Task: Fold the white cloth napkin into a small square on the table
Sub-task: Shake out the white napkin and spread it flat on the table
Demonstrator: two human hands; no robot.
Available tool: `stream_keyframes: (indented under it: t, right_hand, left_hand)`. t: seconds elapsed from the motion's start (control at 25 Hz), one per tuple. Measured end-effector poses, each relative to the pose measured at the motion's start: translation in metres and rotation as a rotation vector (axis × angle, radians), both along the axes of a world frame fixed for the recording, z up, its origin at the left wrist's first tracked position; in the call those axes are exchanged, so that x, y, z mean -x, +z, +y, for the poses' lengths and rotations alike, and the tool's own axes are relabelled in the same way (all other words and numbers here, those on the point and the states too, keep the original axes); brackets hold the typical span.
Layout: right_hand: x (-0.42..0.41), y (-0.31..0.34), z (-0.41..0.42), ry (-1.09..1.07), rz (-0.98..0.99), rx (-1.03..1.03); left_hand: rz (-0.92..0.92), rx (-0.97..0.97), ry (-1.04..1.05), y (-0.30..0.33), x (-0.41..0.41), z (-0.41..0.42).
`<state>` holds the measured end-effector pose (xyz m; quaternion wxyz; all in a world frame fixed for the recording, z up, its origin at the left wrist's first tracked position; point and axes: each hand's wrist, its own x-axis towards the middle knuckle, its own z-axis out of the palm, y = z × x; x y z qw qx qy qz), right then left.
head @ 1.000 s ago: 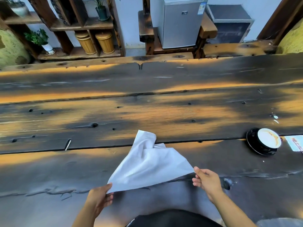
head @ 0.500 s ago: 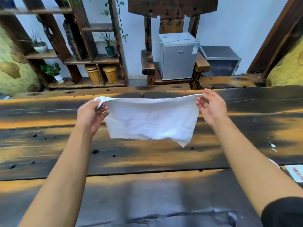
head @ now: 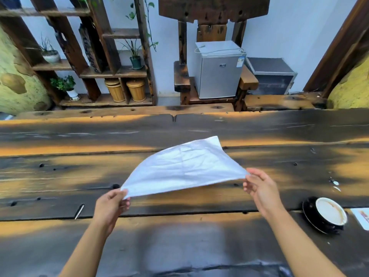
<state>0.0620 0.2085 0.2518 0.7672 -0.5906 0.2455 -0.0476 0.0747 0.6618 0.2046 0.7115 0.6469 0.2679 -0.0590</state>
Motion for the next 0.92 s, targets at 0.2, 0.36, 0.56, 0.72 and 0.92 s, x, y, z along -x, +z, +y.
stream_keyframes:
  t: [0.2, 0.36, 0.56, 0.72, 0.92]
  right_hand:
    - [0.070, -0.101, 0.006, 0.085, 0.352, 0.264]
    - [0.119, -0.154, 0.006, 0.205, 0.626, 0.360]
    - [0.151, -0.182, 0.008, 0.270, 0.802, 0.429]
    - [0.161, -0.185, 0.014, 0.380, 0.833, 0.622]
    - [0.149, -0.179, 0.024, 0.597, 0.847, 0.992]
  left_hand:
    - [0.373, -0.197, -0.085, -0.083, 0.053, -0.008]
    - [0.548, -0.227, -0.064, -0.124, 0.091, -0.015]
    - [0.612, -0.422, -0.101, -0.145, 0.126, -0.015]
    - [0.627, -0.643, -0.233, -0.151, 0.143, -0.009]
    - [0.609, -0.825, -0.398, -0.150, 0.145, -0.010]
